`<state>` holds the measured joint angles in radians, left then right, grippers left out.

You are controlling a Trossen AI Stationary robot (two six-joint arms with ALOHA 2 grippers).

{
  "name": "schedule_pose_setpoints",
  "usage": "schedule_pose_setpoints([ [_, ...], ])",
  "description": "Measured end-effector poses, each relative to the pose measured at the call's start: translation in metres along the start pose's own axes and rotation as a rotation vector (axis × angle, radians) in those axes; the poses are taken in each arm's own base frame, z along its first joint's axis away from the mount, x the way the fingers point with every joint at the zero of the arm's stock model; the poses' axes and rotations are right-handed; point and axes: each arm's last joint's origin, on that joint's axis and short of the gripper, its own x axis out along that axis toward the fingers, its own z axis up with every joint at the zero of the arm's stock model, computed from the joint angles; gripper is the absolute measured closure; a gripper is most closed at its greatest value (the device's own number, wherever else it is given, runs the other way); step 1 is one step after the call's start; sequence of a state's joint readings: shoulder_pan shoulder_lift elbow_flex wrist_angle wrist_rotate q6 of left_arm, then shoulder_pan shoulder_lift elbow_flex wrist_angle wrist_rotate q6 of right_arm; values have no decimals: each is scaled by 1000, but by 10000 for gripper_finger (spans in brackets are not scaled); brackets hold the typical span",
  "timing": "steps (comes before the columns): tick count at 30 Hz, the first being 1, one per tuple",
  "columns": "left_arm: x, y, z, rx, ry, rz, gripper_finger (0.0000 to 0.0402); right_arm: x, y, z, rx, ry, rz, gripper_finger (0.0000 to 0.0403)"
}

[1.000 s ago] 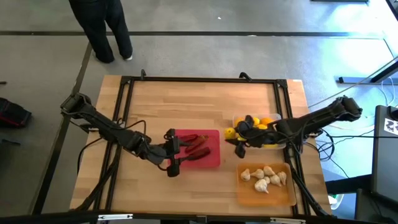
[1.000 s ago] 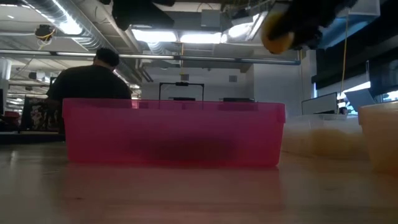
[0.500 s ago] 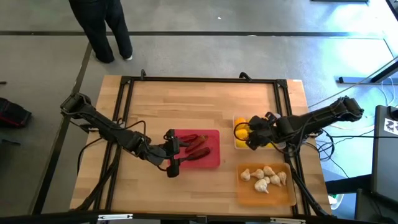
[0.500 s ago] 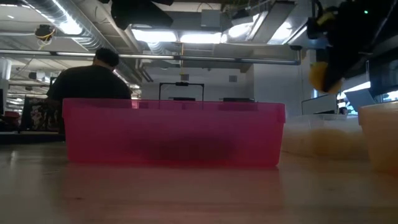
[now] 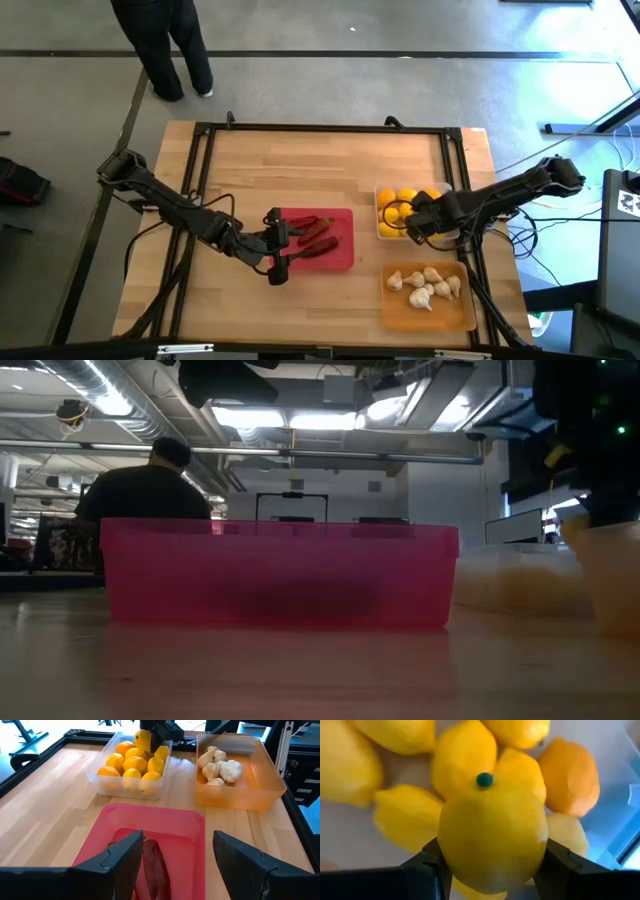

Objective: Sort produce into baskets
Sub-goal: Put the yellow lemon into the transparent bin

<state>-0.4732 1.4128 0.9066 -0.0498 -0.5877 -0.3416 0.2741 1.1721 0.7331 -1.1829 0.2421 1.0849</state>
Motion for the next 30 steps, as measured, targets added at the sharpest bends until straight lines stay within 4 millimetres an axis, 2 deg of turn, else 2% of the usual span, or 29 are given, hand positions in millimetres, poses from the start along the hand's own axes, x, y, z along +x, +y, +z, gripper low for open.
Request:
schedule_pose_setpoints([
  [8,0,0,0,0,0,0,166,19,-2,-7,14,24,-8,210],
  [15,0,0,0,1,1,1,166,23,-4,-9,14,28,-17,204],
  [22,0,0,0,1,1,0,166,22,-3,-10,27,58,-4,131],
  [26,0,0,0,-21,2,-2,166,7,-1,-4,30,41,11,101],
  [30,1,1,1,-24,-2,0,166,-20,3,6,10,-5,48,98],
])
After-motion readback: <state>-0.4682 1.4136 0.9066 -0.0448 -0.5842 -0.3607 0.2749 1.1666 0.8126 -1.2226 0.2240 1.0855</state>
